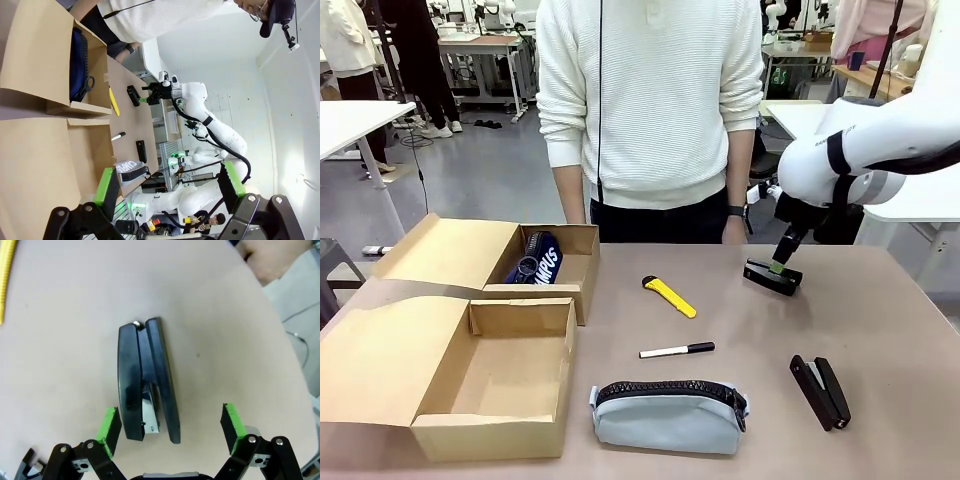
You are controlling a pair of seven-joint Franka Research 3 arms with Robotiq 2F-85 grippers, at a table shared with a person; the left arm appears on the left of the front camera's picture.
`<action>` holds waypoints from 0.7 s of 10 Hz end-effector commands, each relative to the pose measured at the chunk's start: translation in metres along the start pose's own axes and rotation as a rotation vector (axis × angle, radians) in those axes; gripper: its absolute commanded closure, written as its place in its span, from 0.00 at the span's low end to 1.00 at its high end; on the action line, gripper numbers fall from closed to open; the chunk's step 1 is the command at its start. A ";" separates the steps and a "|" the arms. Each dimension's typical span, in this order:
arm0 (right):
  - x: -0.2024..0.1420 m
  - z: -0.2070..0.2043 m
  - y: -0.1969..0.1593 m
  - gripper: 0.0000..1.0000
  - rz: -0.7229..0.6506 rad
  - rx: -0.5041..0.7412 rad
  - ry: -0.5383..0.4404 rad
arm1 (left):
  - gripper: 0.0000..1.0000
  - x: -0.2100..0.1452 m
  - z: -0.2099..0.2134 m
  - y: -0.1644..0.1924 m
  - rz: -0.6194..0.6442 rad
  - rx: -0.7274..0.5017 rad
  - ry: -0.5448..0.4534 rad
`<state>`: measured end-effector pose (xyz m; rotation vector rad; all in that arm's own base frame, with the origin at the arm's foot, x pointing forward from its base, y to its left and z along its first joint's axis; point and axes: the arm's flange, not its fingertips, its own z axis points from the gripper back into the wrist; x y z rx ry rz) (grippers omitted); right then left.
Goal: Place items inside the box.
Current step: Pick up a Pencil pouch or Stapler and place it inside the Mailer Box closest to the robot.
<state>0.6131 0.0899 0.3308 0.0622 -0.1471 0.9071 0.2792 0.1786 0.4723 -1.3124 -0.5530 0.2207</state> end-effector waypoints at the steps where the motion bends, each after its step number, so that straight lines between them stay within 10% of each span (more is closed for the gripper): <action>1: 0.004 -0.006 -0.004 0.00 -0.007 0.021 0.046 | 0.00 -0.001 -0.001 -0.001 -0.021 -0.019 -0.008; 6: -0.007 -0.037 0.005 0.00 -0.009 0.004 -0.038 | 0.00 -0.001 -0.001 -0.001 -0.021 -0.019 -0.008; 7: -0.007 -0.038 0.005 0.60 -0.007 0.024 -0.023 | 0.00 -0.001 -0.001 -0.001 -0.021 -0.019 -0.008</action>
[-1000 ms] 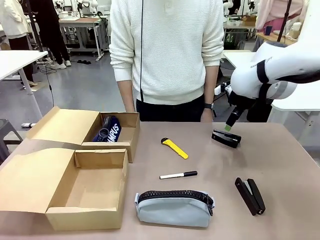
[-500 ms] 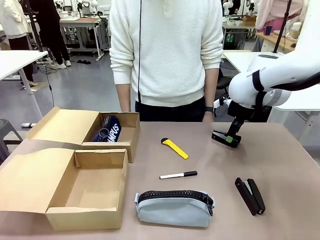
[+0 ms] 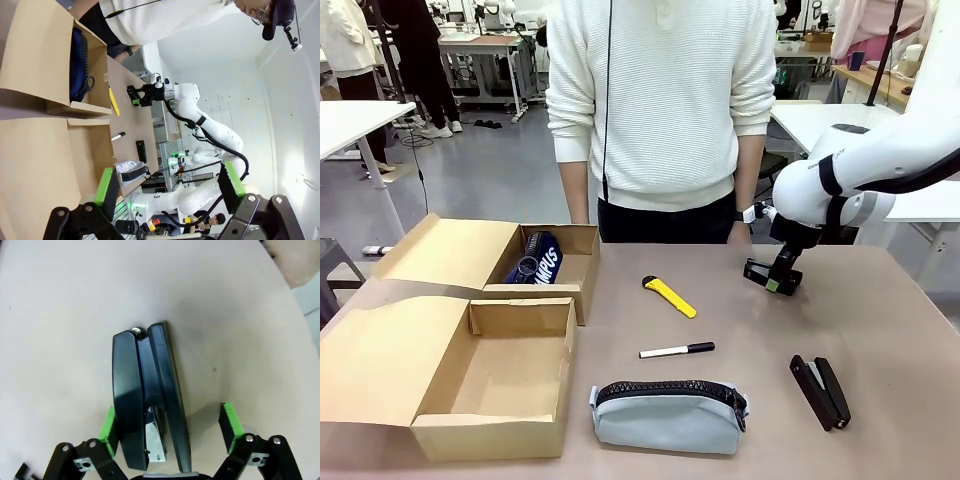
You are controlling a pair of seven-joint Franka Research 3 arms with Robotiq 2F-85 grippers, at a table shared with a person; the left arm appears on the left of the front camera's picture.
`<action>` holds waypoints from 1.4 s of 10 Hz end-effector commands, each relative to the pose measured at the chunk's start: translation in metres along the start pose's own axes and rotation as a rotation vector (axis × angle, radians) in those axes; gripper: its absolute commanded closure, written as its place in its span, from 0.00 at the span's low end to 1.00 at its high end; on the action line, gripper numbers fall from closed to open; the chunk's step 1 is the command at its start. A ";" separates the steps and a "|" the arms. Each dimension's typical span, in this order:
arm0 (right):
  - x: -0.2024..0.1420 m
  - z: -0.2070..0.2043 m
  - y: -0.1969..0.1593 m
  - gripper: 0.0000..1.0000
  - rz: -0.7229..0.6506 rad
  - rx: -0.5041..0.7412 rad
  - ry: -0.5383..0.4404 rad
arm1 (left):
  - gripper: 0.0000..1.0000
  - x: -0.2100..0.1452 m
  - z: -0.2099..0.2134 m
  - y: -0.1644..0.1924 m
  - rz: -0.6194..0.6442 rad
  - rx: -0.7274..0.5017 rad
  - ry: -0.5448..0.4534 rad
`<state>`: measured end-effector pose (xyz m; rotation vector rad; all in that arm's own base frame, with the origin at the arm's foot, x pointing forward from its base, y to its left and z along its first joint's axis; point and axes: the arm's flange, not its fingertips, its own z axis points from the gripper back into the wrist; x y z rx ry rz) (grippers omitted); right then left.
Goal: Place items inside the box.
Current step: Pick up a Pencil pouch or Stapler and place it inside the Mailer Box closest to the robot.
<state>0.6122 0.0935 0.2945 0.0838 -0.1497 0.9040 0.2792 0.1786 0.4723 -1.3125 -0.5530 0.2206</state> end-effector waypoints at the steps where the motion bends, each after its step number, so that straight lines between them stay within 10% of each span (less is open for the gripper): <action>1: -0.004 -0.002 0.002 0.60 0.002 0.013 -0.006 | 0.00 -0.001 -0.001 -0.001 -0.021 -0.018 -0.008; 2: -0.004 -0.002 0.001 1.00 0.001 0.015 -0.003 | 0.00 -0.001 -0.001 -0.001 -0.021 -0.018 -0.008; 3: -0.004 -0.001 0.000 0.64 0.001 0.016 -0.001 | 0.00 -0.001 -0.001 -0.001 -0.021 -0.018 -0.008; 4: -0.004 -0.001 -0.001 1.00 -0.003 0.021 0.005 | 0.00 -0.001 -0.001 -0.001 -0.021 -0.018 -0.008; 10: -0.009 0.012 0.000 1.00 -0.030 0.102 0.021 | 0.00 -0.001 -0.001 -0.001 -0.021 -0.018 -0.008; 14: -0.107 0.130 0.022 1.00 -0.247 0.226 -0.063 | 0.00 -0.001 -0.001 -0.001 -0.021 -0.018 -0.008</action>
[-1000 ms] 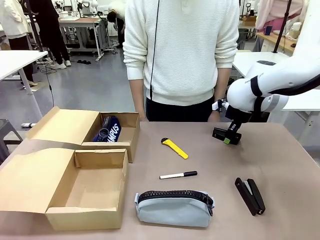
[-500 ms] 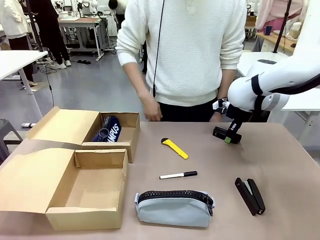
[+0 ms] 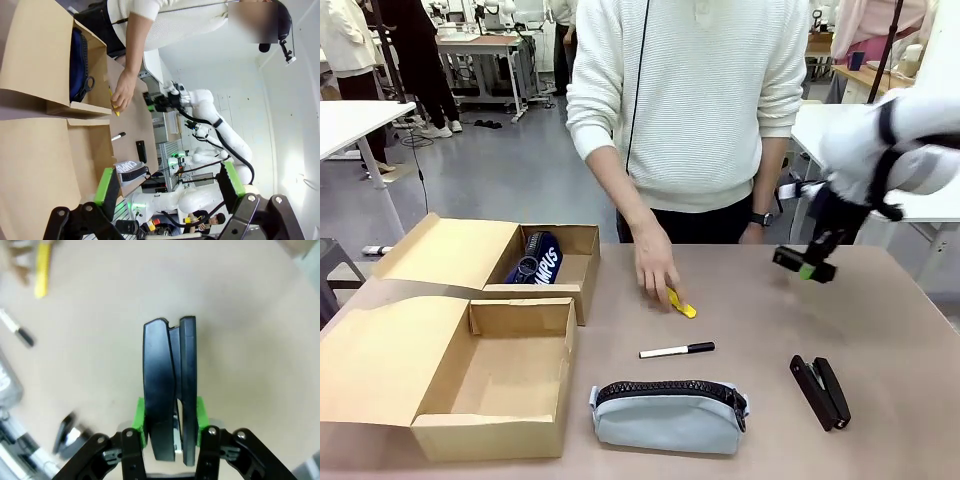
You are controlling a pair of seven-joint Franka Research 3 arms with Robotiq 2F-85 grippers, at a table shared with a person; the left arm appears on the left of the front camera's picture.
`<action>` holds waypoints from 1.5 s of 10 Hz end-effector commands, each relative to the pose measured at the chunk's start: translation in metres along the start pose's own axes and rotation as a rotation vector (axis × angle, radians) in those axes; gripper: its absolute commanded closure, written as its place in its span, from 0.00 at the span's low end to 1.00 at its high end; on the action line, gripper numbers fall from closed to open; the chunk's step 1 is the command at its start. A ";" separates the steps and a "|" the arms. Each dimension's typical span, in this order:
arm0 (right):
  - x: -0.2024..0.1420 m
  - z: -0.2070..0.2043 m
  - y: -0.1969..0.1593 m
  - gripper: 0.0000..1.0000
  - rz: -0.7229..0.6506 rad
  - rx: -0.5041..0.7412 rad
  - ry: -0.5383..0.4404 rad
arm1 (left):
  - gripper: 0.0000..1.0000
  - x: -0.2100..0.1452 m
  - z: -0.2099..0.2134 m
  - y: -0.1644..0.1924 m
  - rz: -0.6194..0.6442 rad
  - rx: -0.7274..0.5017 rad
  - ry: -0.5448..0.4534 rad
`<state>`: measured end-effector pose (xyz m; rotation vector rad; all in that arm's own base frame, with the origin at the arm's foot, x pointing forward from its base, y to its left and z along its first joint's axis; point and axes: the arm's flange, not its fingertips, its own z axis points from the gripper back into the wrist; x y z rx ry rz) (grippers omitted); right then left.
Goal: Place items inside the box.
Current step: Pick up a Pencil pouch or Stapler and place it inside the Mailer Box closest to the robot.
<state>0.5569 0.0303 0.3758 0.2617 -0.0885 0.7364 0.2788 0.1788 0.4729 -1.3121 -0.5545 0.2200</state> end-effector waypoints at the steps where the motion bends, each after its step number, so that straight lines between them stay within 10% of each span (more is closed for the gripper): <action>1: -0.074 0.059 0.031 1.00 -0.150 0.158 -0.055 | 0.00 -0.001 -0.002 0.000 -0.020 -0.018 -0.007; 3: -0.127 0.082 0.080 1.00 -0.362 0.515 -0.045 | 0.00 -0.001 -0.002 0.000 -0.020 -0.018 -0.007; 5: -0.160 0.074 0.131 1.00 -0.525 0.372 -0.036 | 0.00 -0.001 -0.002 0.000 -0.020 -0.018 -0.007; 7: -0.196 0.075 0.180 1.00 -0.404 0.211 0.019 | 0.00 -0.001 -0.002 0.000 -0.020 -0.018 -0.007; 8: -0.177 0.076 0.125 1.00 -0.468 0.426 0.003 | 0.00 -0.001 -0.002 0.000 -0.020 -0.018 -0.007; 10: -0.177 0.076 0.125 1.00 -0.468 0.426 0.003 | 0.00 -0.001 -0.002 0.000 -0.020 -0.018 -0.007; 11: -0.194 0.072 0.151 0.58 -0.454 0.366 0.002 | 0.00 -0.001 -0.002 0.000 -0.020 -0.018 -0.007; 15: -0.090 0.067 0.300 0.58 -0.762 0.322 0.079 | 0.00 -0.001 -0.002 0.000 -0.020 -0.018 -0.007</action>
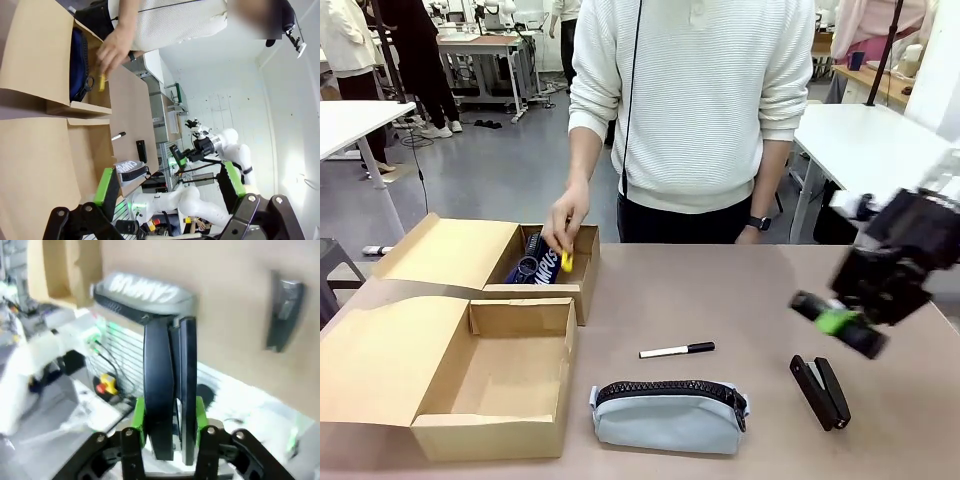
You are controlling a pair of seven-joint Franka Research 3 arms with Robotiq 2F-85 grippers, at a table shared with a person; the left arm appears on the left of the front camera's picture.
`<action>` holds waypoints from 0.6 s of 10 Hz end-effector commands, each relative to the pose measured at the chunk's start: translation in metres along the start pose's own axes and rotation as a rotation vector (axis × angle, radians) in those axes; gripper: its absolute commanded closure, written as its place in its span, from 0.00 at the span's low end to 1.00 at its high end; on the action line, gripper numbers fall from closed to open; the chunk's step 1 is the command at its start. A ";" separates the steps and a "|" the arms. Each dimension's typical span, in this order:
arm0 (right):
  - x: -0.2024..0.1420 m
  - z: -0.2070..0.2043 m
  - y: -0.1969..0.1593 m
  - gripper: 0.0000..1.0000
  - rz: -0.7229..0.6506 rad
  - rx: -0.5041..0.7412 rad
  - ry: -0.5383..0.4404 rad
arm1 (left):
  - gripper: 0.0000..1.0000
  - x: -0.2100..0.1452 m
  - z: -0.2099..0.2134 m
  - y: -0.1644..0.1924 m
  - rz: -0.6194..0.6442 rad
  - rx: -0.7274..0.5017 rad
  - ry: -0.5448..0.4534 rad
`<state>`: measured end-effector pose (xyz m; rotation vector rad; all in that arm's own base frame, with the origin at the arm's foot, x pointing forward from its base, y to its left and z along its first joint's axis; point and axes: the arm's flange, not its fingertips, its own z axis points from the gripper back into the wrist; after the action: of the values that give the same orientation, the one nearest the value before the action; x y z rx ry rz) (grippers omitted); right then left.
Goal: Place items inside the box.
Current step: Pick up a Pencil pouch or Stapler and place it inside the Mailer Box closest to the robot.
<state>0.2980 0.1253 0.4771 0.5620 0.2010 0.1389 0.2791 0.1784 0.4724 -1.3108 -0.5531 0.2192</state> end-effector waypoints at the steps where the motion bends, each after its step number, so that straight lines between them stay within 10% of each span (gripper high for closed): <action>1: -0.007 -0.043 0.087 0.58 -0.207 0.024 -0.102 | 0.00 -0.001 -0.001 -0.001 -0.020 -0.020 -0.009; 4: -0.006 -0.129 0.190 0.58 -0.184 0.023 -0.340 | 0.00 -0.001 -0.001 -0.001 -0.020 -0.020 -0.009; 6: 0.017 -0.182 0.254 0.58 -0.028 -0.064 -0.329 | 0.00 -0.001 -0.001 -0.001 -0.020 -0.020 -0.009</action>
<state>0.2157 0.3989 0.4714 0.5772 -0.0903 -0.0093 0.2793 0.1780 0.4724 -1.3100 -0.5521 0.2188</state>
